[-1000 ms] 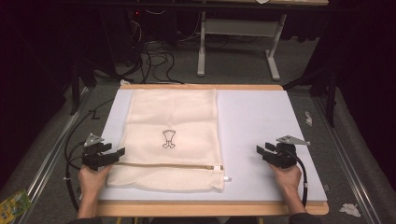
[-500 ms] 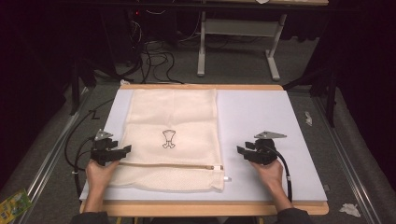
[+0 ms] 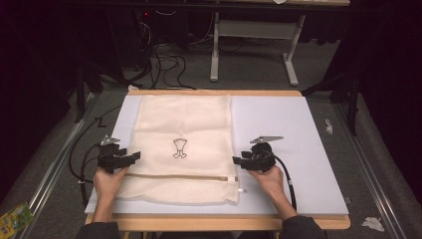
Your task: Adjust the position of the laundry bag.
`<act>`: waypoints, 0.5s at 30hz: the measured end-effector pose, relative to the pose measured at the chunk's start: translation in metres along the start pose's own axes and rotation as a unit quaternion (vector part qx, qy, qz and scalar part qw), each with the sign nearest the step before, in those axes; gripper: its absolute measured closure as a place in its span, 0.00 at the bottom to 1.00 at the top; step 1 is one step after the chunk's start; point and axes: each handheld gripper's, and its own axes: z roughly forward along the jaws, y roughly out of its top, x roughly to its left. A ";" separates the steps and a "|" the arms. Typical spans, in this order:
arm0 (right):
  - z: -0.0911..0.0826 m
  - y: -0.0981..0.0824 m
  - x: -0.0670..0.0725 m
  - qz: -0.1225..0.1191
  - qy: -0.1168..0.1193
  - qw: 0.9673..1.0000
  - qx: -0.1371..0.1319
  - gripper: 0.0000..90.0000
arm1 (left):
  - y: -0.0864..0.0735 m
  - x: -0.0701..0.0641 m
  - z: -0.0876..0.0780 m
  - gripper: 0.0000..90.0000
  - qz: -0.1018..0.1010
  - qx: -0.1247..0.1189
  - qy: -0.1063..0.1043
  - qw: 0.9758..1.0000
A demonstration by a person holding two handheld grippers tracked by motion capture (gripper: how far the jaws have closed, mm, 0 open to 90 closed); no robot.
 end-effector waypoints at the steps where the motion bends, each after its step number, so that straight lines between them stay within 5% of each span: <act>1: 0.003 0.001 0.003 -0.002 -0.002 1.000 0.003 0.55 | 0.000 0.000 0.001 0.40 0.003 0.003 0.003 1.000; 12: 0.022 0.008 0.005 0.011 0.002 1.000 0.017 0.65 | -0.003 0.005 0.004 0.52 -0.012 0.003 -0.010 1.000; 15: 0.028 0.009 0.004 0.020 0.012 0.999 0.028 0.70 | -0.001 0.003 0.004 0.57 0.002 0.010 -0.003 1.000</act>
